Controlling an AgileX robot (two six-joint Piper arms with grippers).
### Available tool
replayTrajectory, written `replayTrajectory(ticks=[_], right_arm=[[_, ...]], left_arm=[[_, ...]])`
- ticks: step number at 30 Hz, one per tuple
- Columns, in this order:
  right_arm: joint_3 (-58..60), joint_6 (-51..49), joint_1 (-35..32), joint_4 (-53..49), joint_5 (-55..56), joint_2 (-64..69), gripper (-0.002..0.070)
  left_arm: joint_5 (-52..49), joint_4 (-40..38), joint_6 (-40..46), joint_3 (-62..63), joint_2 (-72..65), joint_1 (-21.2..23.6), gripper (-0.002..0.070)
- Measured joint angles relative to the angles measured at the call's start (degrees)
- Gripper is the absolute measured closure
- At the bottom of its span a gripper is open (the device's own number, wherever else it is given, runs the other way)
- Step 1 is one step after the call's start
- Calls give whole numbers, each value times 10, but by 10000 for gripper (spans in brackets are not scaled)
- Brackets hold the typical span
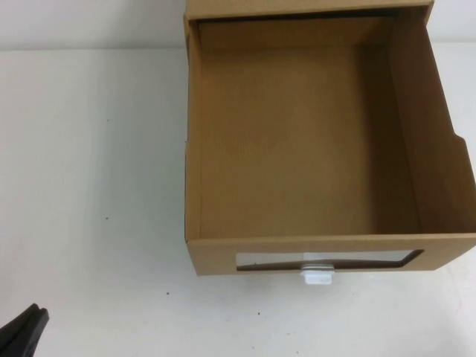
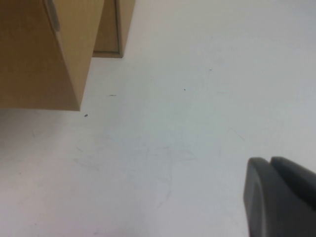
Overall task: Open the shoe box
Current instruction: 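Pull the top drawer of the cardboard box fully open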
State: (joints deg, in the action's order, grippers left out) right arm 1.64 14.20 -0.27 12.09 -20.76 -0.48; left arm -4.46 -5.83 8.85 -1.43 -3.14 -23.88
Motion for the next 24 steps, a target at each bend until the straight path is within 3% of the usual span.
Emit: replayTrajectory(ticks=[3, 6, 13, 18, 24], right_arm=[[0, 0, 0, 2, 0, 0, 694], [0, 0, 0, 5, 0, 0, 694], [0, 0, 0, 8, -1, 0, 694], [0, 0, 0, 13, -1, 0, 694], [0, 0, 0, 14, -2, 0, 694]], left_arm=[[-10, 53, 2, 0, 1, 11, 679], [-20, 102, -32, 0, 19, 58, 679], [-122, 120, -75, 0, 38, 164, 679], [-154, 120, -77, 0, 38, 193, 679], [-154, 120, -80, 0, 39, 197, 679]])
